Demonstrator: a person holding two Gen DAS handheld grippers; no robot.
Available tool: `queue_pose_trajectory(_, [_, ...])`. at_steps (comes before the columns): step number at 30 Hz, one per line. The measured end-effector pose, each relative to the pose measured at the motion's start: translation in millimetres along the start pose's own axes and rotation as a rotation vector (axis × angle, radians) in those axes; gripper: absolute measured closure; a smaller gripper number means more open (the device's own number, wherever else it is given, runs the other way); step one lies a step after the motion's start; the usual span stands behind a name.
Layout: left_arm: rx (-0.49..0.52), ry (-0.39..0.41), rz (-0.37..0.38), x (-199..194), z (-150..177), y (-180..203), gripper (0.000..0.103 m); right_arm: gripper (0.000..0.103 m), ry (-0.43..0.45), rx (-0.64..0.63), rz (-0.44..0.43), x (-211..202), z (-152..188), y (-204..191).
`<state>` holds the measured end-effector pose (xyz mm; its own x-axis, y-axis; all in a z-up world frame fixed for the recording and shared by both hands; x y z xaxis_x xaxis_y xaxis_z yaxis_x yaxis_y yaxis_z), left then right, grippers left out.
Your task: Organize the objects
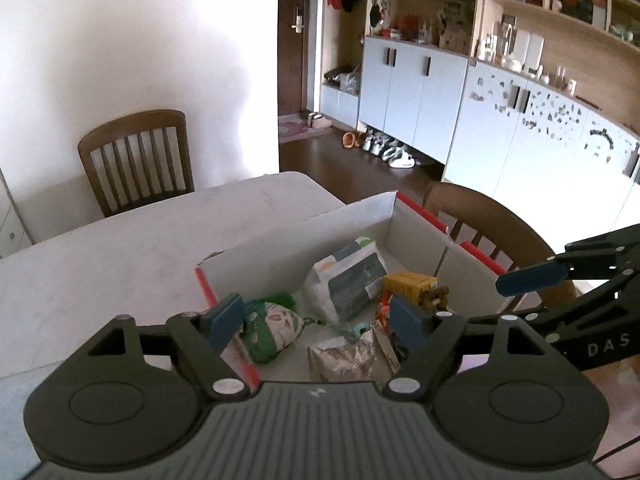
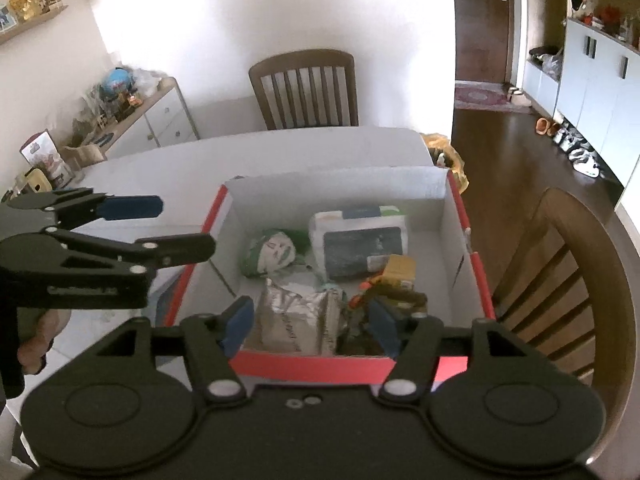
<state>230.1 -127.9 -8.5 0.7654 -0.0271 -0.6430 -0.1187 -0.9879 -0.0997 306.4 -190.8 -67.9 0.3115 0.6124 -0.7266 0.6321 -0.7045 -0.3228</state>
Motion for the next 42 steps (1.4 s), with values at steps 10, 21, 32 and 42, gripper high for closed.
queue_pose_trajectory(10, [0.004,0.032,0.04,-33,16,-13,0.023,0.032,0.061,0.05,0.024,-13,20,-23])
queue_pose_trajectory(21, [-0.011,0.06,0.087,-55,32,-26,0.0,0.008,0.157,0.078,0.067,-31,41,-46])
queue_pose_trajectory(32, [-0.001,0.052,0.1,-65,51,-30,0.0,0.001,0.224,0.129,0.102,-34,55,-57])
queue_pose_trajectory(42, [-0.01,0.072,0.086,-77,58,-34,0.0,0.001,0.233,0.137,0.103,-34,61,-66])
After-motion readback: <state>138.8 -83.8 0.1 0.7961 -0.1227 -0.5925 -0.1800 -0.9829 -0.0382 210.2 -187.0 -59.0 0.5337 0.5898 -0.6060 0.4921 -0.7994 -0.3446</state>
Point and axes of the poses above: each gripper's, at about its wrist camera, not at the fingertips, and x roughly the way its jaws point, y to its right, z to its underside, the point moved 3 cm from there along x, roughly the way its jaws point, and after that the axes turned 9 degrees about x, right-handed, at the moved point
